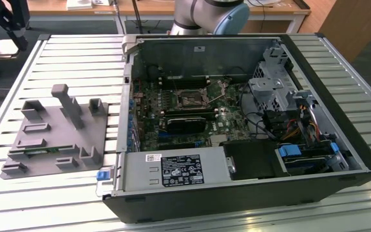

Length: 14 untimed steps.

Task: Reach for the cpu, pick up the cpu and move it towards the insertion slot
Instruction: 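Pick up the cpu and move it towards the insertion slot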

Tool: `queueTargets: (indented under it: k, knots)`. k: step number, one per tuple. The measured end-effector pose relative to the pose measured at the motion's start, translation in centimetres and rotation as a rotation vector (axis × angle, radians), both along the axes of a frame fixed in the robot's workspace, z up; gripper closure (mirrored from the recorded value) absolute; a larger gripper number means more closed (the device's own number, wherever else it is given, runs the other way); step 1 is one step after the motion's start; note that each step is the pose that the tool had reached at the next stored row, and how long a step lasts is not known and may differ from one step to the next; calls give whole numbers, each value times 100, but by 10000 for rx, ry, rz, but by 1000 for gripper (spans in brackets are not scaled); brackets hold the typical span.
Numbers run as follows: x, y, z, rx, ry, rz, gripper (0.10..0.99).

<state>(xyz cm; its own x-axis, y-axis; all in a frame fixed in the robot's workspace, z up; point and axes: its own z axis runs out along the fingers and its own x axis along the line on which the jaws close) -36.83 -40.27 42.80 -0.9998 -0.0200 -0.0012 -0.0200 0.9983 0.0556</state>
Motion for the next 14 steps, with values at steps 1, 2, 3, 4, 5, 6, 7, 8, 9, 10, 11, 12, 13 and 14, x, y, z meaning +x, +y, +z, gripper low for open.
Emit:
queueTargets:
  k: [1, 2, 3, 4, 5, 6, 7, 8, 9, 10, 11, 12, 13, 14]
  knots:
    - [10, 0, 1, 0, 1, 0, 545]
    - [20, 0, 1, -1, 1, 0, 545]
    - [30, 0, 0, 0, 1, -1, 545]
    - [41, 0, 0, 0, 1, -1, 545]
    - [53, 0, 0, 0, 0, -1, 545]
    - [65, 0, 1, -1, 1, -1, 545]
    - [78, 0, 0, 0, 0, 0, 545]
    - [91, 0, 0, 0, 0, 0, 545]
    - [104, 0, 0, 0, 0, 0, 545]
    - [114, 0, 0, 0, 1, 0, 545]
    - [125, 0, 0, 0, 0, 0, 545]
    - [134, 0, 0, 0, 0, 0, 545]
    - [144, 0, 0, 0, 1, 0, 545]
    - [152, 1, 0, 0, 0, 0, 545]
